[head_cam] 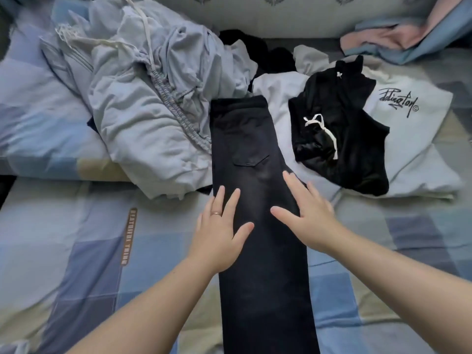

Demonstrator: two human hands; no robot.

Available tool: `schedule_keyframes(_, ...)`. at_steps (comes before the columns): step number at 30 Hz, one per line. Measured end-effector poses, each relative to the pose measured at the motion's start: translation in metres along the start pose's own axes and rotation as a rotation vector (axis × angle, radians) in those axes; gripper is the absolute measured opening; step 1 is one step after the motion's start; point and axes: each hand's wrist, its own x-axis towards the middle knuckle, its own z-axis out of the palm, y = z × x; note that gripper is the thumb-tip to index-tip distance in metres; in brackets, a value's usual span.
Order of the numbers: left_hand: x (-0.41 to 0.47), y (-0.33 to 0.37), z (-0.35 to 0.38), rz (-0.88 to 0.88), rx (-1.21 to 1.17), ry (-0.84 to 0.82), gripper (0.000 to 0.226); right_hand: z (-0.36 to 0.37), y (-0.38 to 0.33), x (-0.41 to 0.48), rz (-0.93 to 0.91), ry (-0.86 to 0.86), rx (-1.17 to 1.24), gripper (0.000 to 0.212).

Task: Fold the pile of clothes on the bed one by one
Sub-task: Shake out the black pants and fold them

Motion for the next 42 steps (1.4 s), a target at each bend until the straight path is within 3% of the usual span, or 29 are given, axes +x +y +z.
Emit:
schedule_keyframes(11, -0.228, -0.022, 0.159, -0.314, -0.103, -0.218, 0.074, 0.113, 0.122, -0.201, 0.195, -0.195, 0.088, 0.075)
schedule_keyframes(16, -0.313, -0.05, 0.244, -0.483, -0.246, -0.205, 0.091, 0.173, 0.178, -0.271, 0.238, -0.257, 0.185, 0.078)
schedule_keyframes(19, -0.34, -0.059, 0.277, -0.563, -0.402, -0.108, 0.093, 0.21, 0.204, -0.294, 0.279, -0.31, 0.287, 0.083)
schedule_keyframes(24, -0.336, -0.073, 0.298, -0.669, -0.492, -0.001, 0.062, 0.269, 0.241, -0.3, 0.366, -0.206, 0.391, 0.088)
schedule_keyframes(30, -0.346, -0.079, 0.313, -0.637, -0.468, -0.027, 0.039, 0.294, 0.238, -0.307, 0.511, -0.206, 0.61, 0.027)
schedule_keyframes(37, -0.417, -0.057, 0.293, -0.78, -0.738, -0.061, 0.014, 0.27, 0.235, -0.388, 0.597, -0.325, 0.67, 0.021)
schedule_keyframes(42, -0.472, -0.018, 0.246, -0.837, -0.844, -0.09, 0.0, 0.227, 0.196, -0.453, 0.688, -0.19, 0.78, 0.016)
